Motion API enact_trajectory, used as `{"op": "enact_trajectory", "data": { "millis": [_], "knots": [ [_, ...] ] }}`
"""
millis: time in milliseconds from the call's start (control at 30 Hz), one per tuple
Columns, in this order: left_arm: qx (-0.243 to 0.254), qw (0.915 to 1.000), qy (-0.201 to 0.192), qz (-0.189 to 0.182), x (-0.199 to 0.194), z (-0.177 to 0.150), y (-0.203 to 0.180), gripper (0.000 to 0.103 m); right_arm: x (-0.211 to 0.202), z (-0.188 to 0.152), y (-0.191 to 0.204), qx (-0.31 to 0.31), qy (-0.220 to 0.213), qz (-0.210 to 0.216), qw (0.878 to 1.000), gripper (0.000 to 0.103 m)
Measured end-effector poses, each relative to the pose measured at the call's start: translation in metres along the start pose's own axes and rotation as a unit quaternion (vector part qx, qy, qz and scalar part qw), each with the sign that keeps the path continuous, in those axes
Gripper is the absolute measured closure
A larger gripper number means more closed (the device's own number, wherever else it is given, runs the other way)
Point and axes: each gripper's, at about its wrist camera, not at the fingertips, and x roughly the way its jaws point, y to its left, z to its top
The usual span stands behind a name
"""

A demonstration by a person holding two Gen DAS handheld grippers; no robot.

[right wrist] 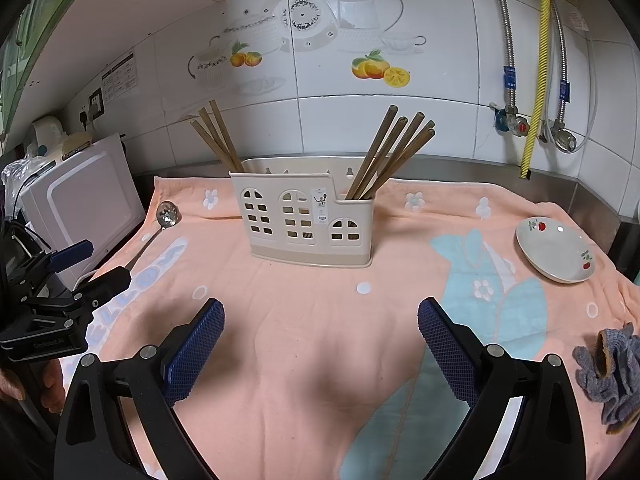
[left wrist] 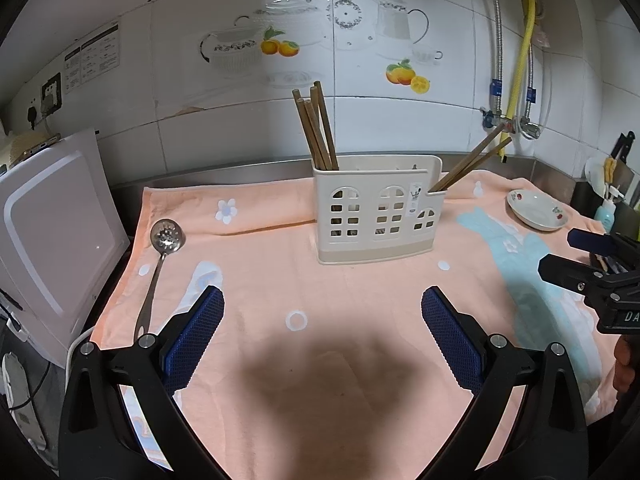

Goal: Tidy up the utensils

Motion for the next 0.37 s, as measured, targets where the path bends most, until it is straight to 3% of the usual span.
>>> {"op": "enact_trajectory", "data": {
  "millis": [367],
  "knots": [
    [-0.006,1.0000,0.002,-0.001,0.0001,0.0016,0.0046,0.005,0.0019,-0.0002,0.0002,-0.001,0.002,0.004,1.000,0.009]
  ]
}}
